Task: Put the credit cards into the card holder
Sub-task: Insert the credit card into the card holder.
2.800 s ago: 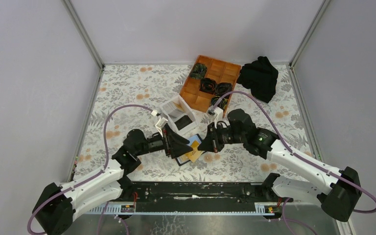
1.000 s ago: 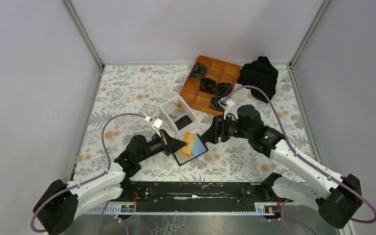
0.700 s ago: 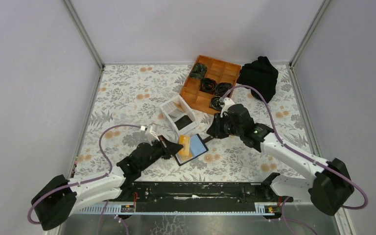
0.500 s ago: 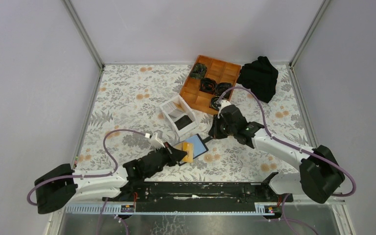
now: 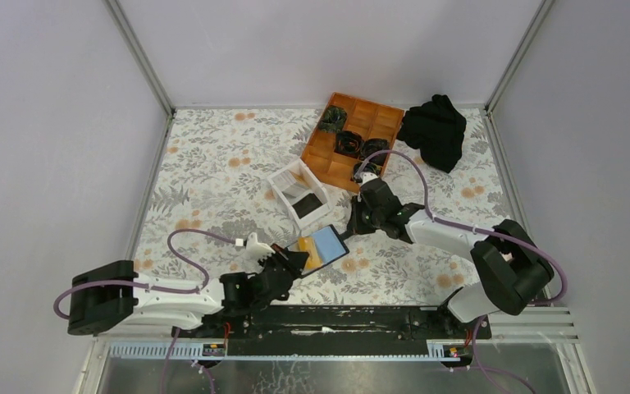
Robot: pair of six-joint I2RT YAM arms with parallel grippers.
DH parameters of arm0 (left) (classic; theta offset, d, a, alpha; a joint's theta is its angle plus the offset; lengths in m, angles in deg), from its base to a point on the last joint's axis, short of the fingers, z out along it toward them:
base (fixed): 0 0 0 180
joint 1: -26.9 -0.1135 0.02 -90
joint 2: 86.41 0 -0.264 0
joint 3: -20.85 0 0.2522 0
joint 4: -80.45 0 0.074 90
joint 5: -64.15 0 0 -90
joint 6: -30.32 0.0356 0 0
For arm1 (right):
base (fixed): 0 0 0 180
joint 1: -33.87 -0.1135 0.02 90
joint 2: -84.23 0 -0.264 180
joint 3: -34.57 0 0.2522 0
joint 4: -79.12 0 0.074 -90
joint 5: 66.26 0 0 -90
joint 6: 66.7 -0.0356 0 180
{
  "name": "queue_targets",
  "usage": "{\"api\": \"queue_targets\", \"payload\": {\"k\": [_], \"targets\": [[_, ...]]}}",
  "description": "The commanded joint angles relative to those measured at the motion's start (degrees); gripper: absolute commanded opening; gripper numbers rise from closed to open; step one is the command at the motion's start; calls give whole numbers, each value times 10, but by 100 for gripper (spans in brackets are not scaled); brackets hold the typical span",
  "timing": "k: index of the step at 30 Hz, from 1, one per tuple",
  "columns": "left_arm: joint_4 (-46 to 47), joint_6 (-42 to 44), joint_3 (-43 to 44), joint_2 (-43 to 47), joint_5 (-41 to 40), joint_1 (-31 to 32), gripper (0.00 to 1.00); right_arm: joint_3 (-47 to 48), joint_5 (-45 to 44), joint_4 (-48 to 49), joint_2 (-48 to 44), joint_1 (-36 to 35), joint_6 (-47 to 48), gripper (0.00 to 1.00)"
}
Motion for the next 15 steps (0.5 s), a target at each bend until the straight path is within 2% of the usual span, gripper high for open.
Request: {"api": "queue_targets", "payload": {"k": [1,15], "targets": [[-50,-58,21,-15,-80,4,0,19,-19,29,22,-1,10,0],[-23,-71,24,-57,-90,4,0,41,-46,36,81,-29,10,0]]}}
